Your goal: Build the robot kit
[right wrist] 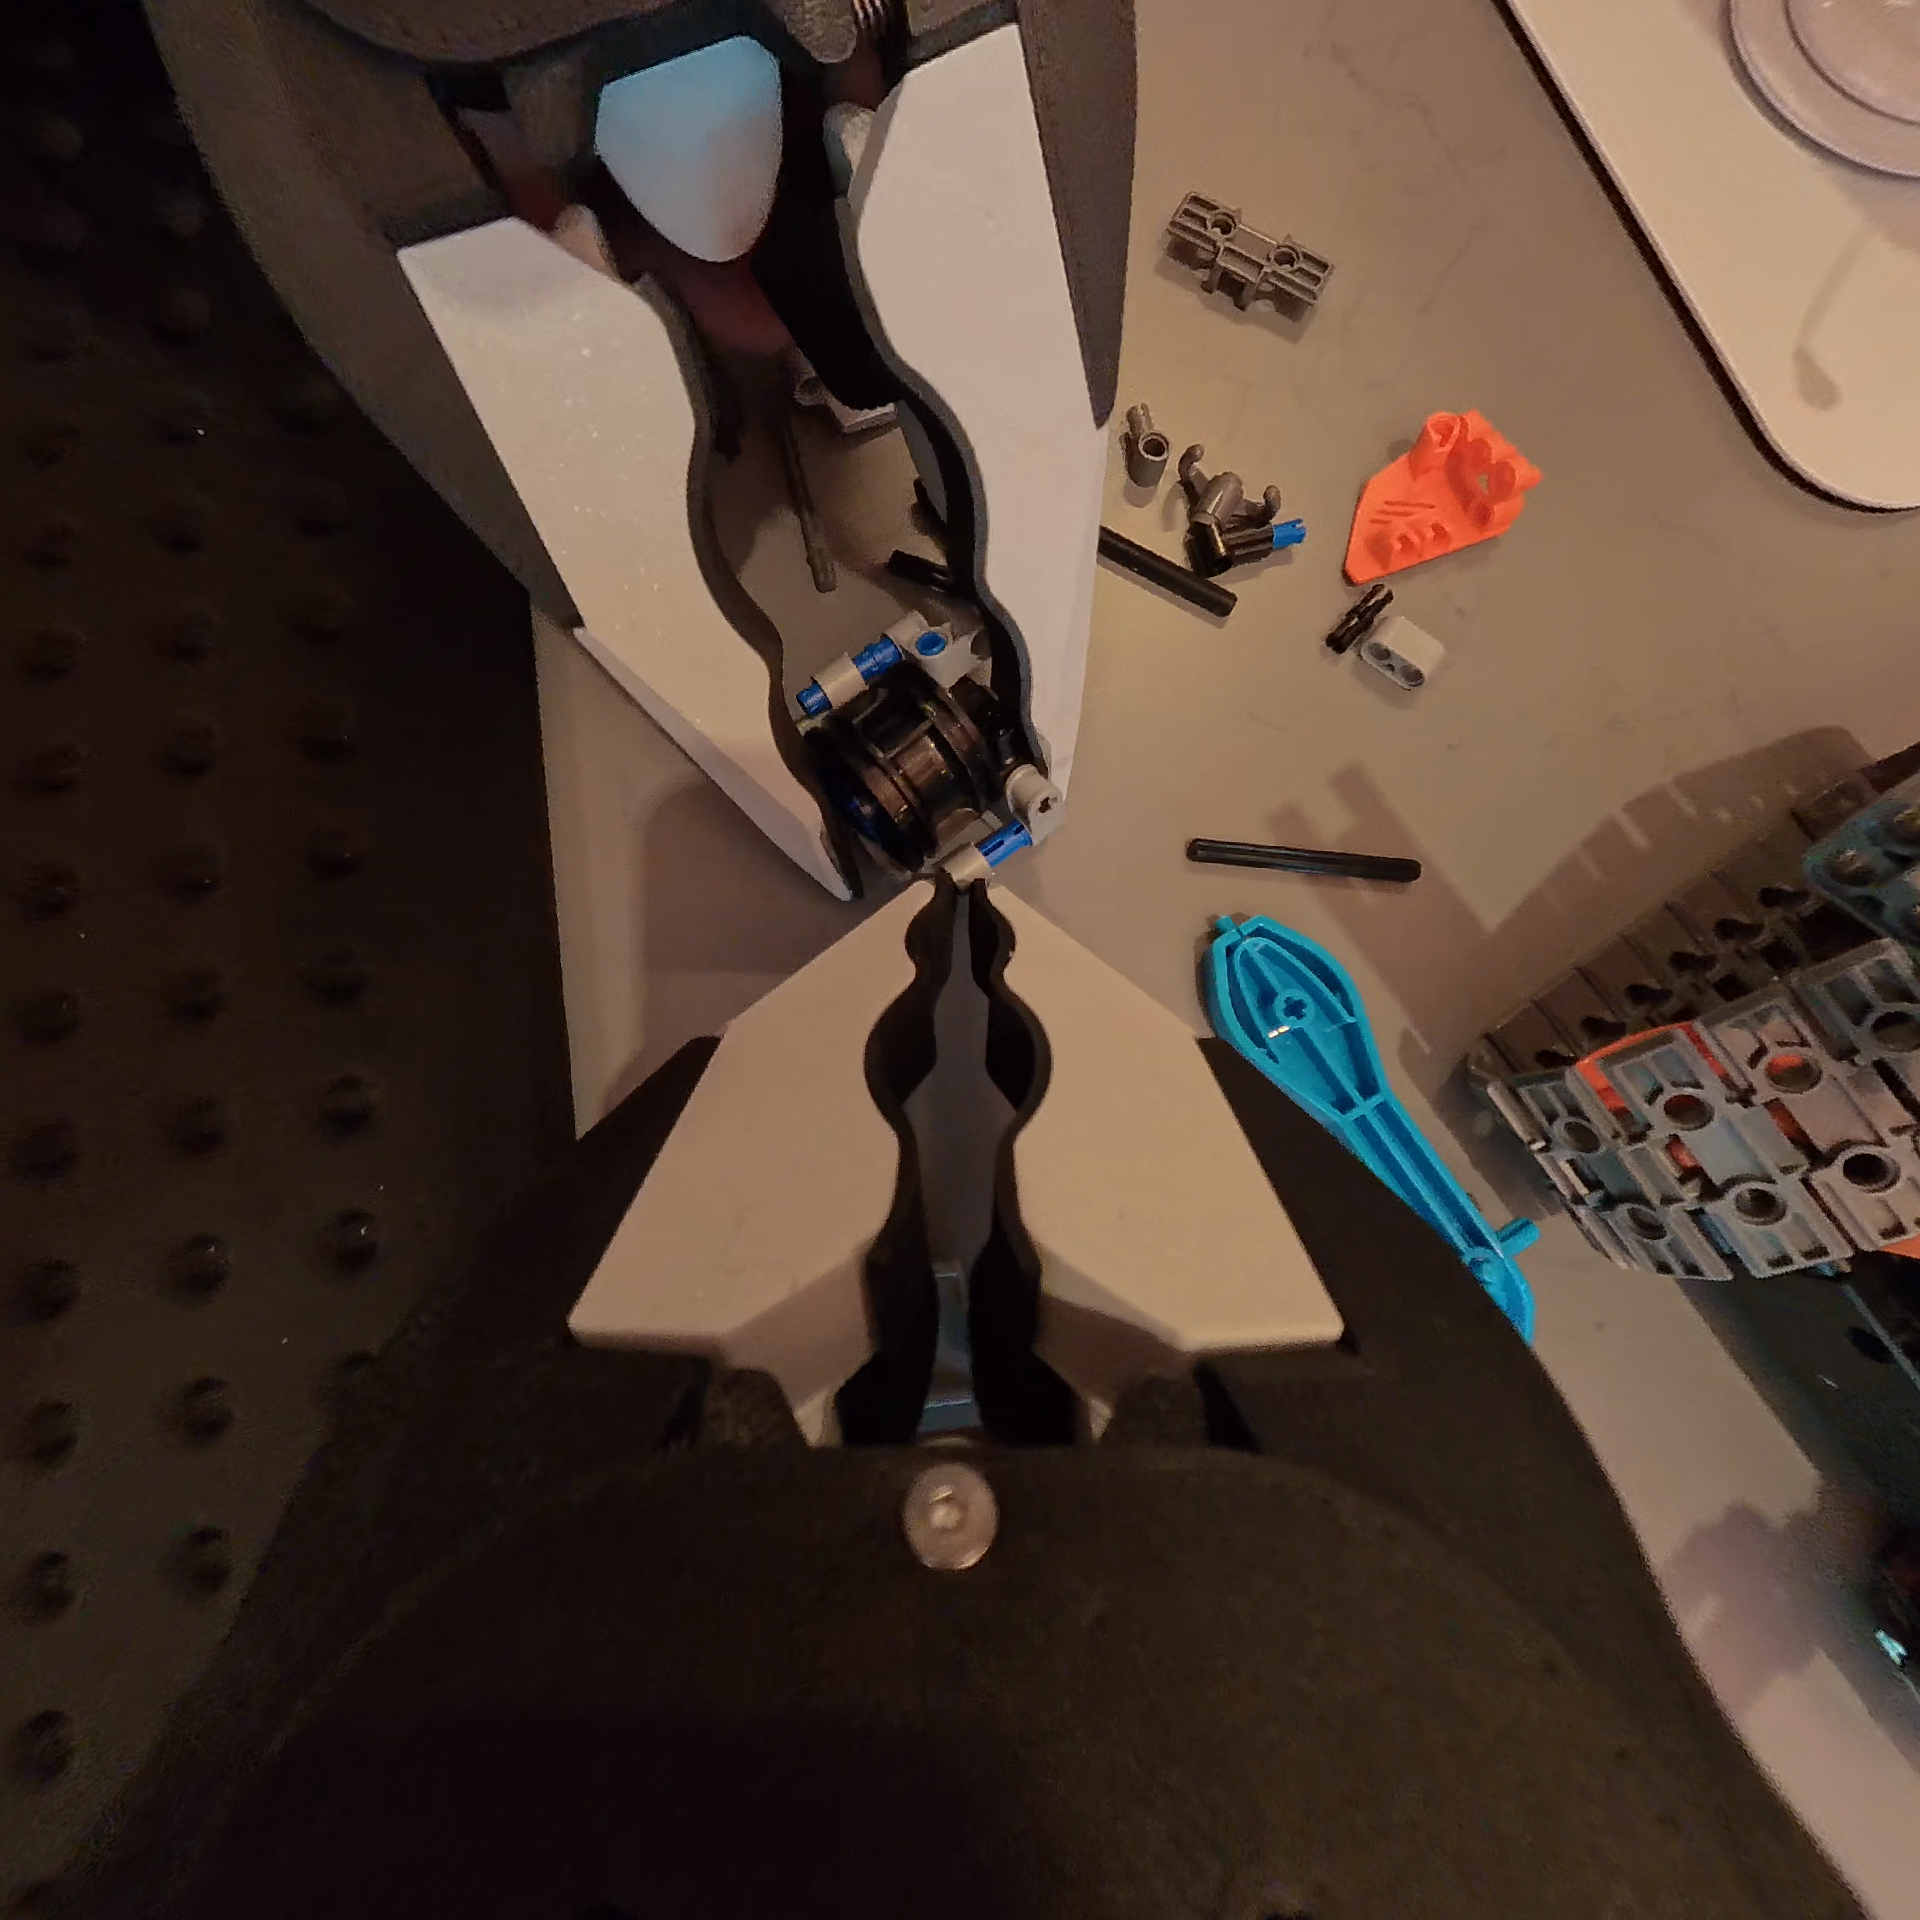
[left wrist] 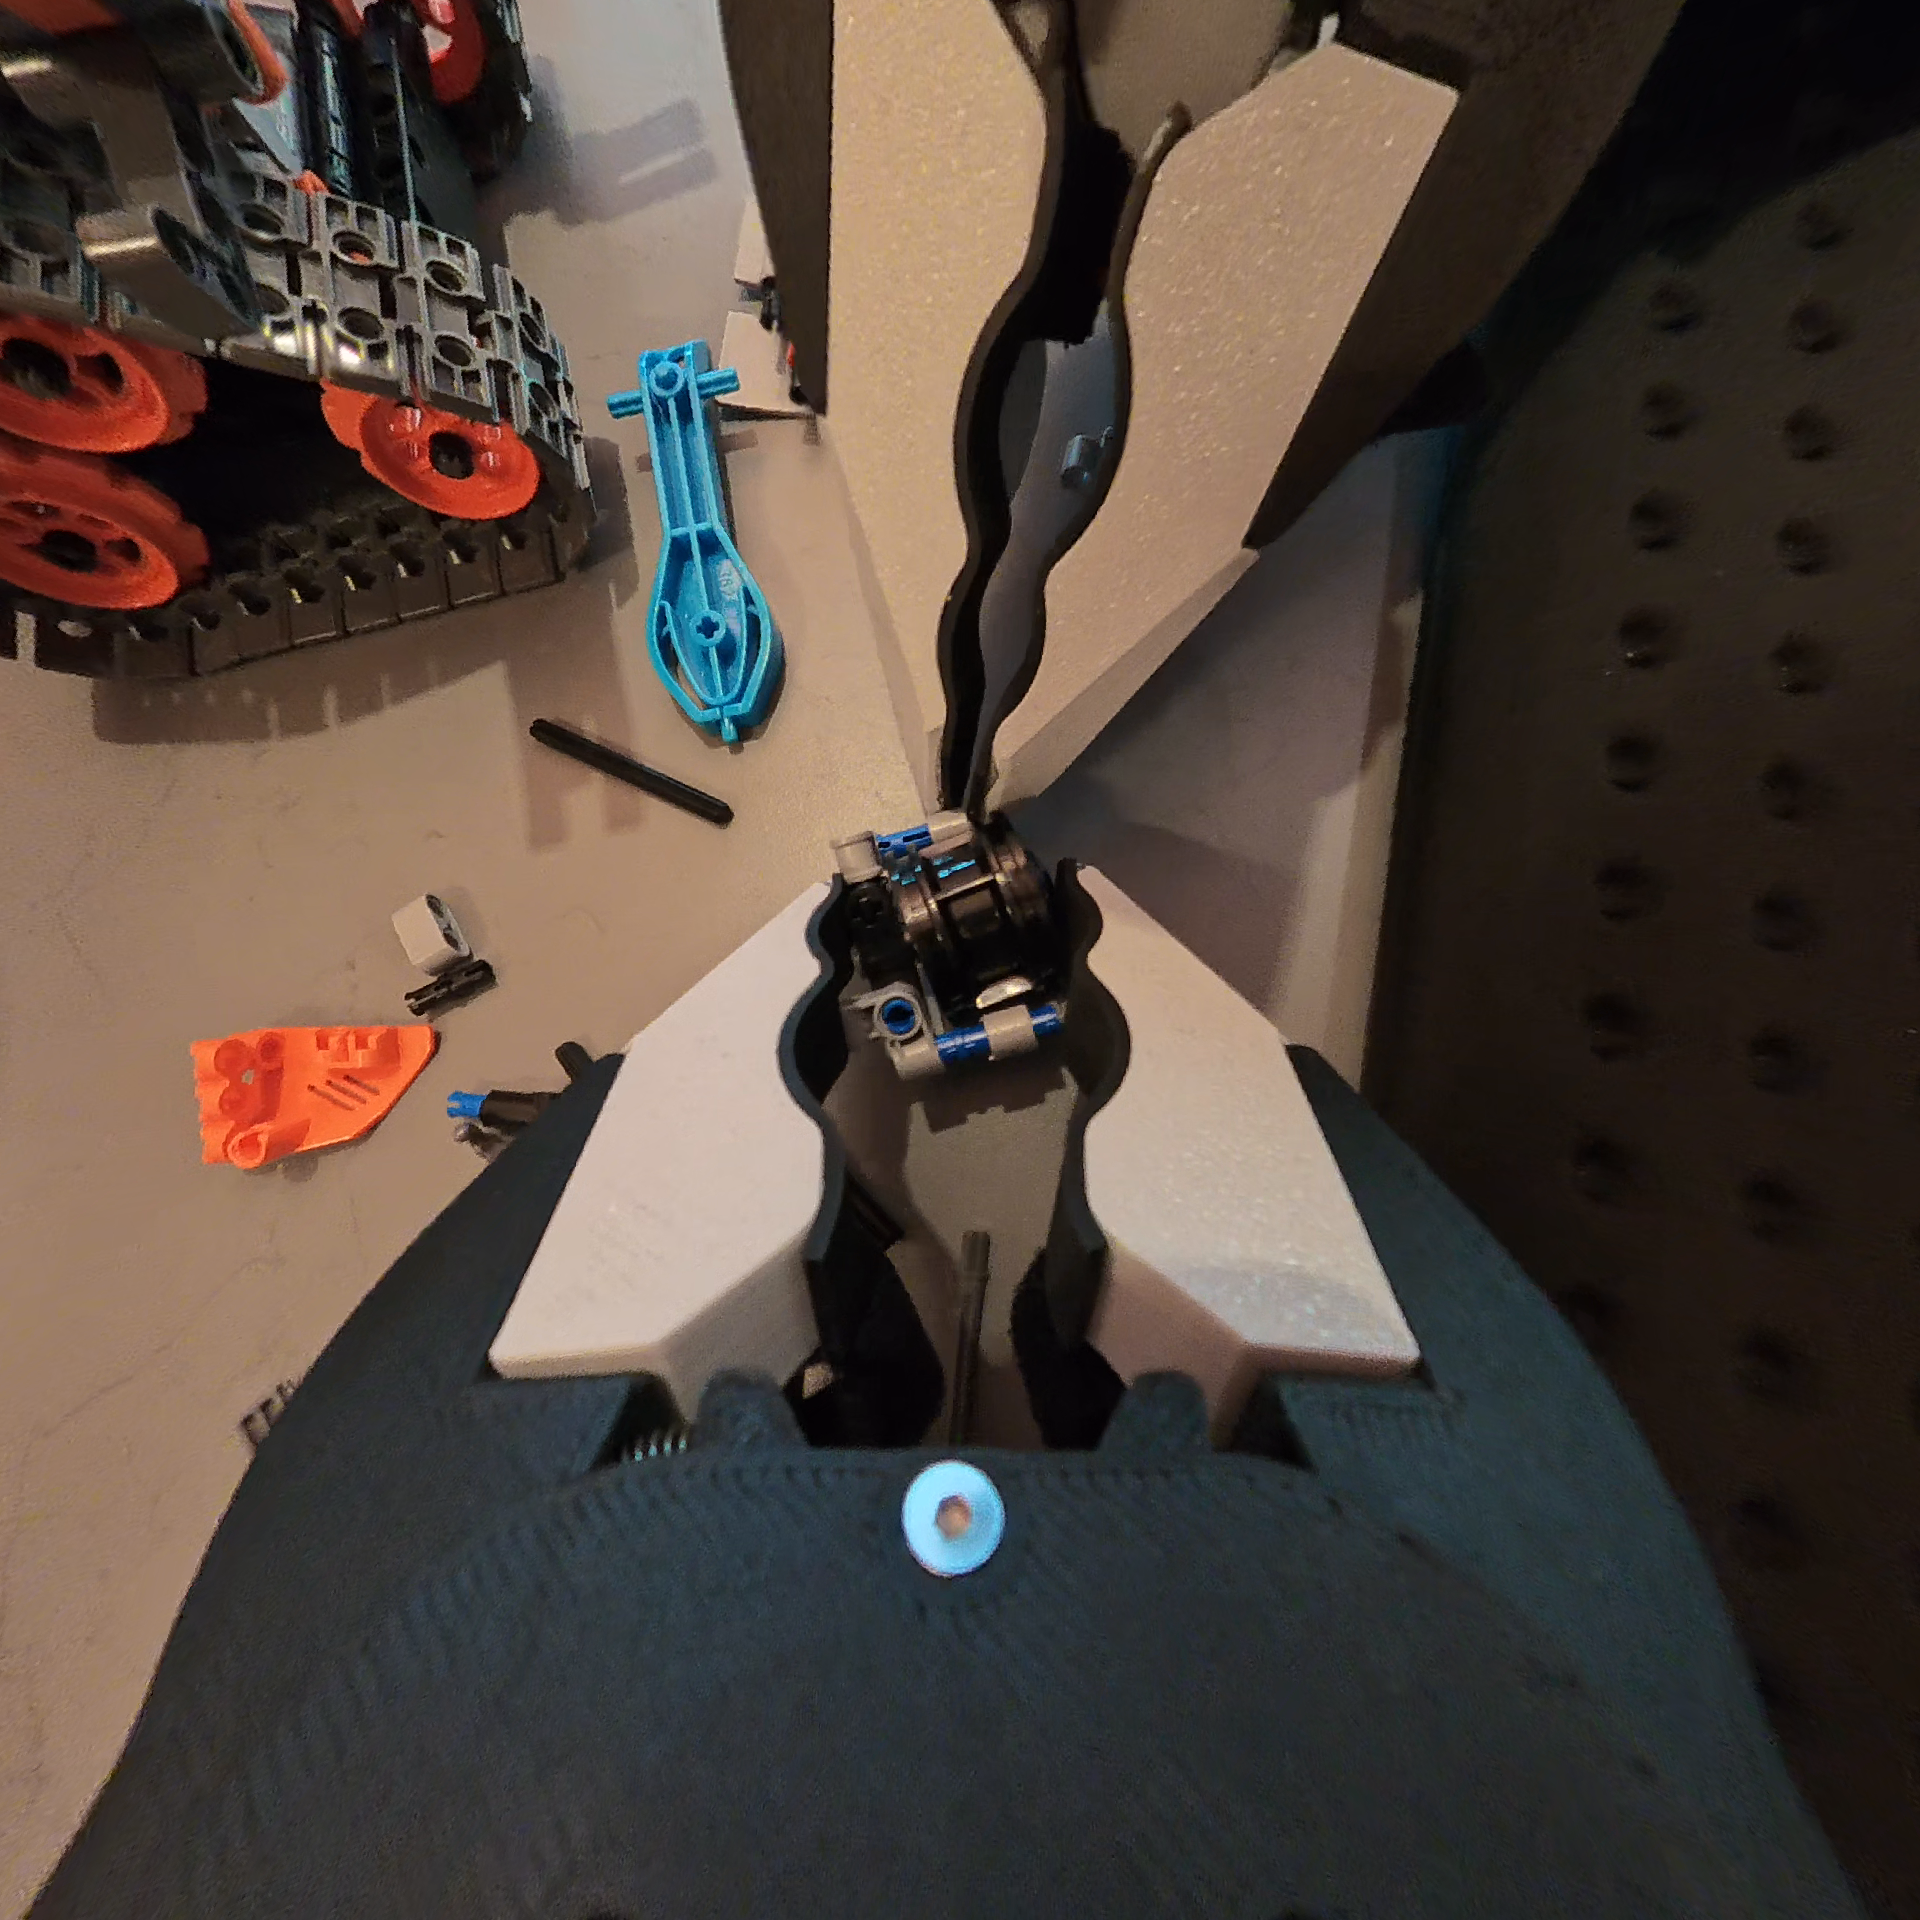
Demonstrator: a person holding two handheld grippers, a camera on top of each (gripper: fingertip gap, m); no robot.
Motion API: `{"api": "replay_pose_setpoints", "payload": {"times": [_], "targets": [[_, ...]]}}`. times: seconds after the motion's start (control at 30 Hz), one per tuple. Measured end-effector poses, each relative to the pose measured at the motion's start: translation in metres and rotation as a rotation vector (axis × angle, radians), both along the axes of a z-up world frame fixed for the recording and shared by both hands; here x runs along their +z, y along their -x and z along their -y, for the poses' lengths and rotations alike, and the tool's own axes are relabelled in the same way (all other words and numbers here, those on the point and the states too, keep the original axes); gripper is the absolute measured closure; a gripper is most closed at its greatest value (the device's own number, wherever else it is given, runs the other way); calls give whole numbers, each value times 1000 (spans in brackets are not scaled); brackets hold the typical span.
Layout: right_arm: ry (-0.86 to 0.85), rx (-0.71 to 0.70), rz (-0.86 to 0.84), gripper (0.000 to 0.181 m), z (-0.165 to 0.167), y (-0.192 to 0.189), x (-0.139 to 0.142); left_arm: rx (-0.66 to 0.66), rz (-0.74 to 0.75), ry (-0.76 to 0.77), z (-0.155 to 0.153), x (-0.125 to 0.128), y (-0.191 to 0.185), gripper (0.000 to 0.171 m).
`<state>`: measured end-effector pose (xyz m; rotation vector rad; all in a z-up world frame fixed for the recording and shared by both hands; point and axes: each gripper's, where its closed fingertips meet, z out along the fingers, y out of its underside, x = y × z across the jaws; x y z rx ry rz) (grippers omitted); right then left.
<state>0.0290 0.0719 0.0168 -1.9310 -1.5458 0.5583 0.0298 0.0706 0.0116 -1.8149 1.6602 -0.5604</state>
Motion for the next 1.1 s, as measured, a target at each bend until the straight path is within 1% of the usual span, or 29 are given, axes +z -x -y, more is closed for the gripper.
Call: {"api": "replay_pose_setpoints", "payload": {"times": [0.1, 0.17, 0.23, 0.3, 0.37, 0.43, 0.53, 0.6, 0.8, 0.83, 0.87, 0.9, 0.97, 1.1], "targets": [[-35, -2, 13, 181, -1, 0, 0, 18, 17, 31, 0, 0, 0, 136], [-74, -1, 29, 181, -2, 0, 0, 27, 17, 26, 0, 0, 0, 136], [-102, -3, 38, 181, -3, 0, -1, 39, 33, 59, -1, 0, -1, 136], [-99, -2, 29, 181, -4, 0, -1, 37, 30, 52, -2, 0, -1, 135], [-117, 2, 24, 181, -5, 1, 0, 46, 51, 93, -3, 0, 1, 135], [-79, 20, -10, 181, -3, 1, 1, 35, 56, 116, -1, 0, 3, 135], [-75, 61, -25, 172, 3, 0, 5, 42, 61, 127, -3, 1, 2, 135], [-100, 63, 13, 172, 1, -3, 0, 38, 66, 141, -1, 0, 2, 135], [-106, 83, 2, 173, 3, 0, -2, 29, 87, 149, 0, 1, 1, 135], [-107, 92, 8, 175, 5, 0, -3, 22, 91, 156, 2, 1, 1, 135], [-114, 111, 12, 181, 8, 1, -4, 15, 88, 144, 2, 1, 1, 135], [-139, 118, 26, 181, 8, 1, -5, 8, 85, 132, 2, 1, 1, 135], [-143, 117, 25, 181, 8, 2, -5, 18, 96, 157, 2, 1, 1, 135], [-138, 124, 24, 181, 8, 2, -5, -6, 84, 110, 3, 2, 1, 136]]}}
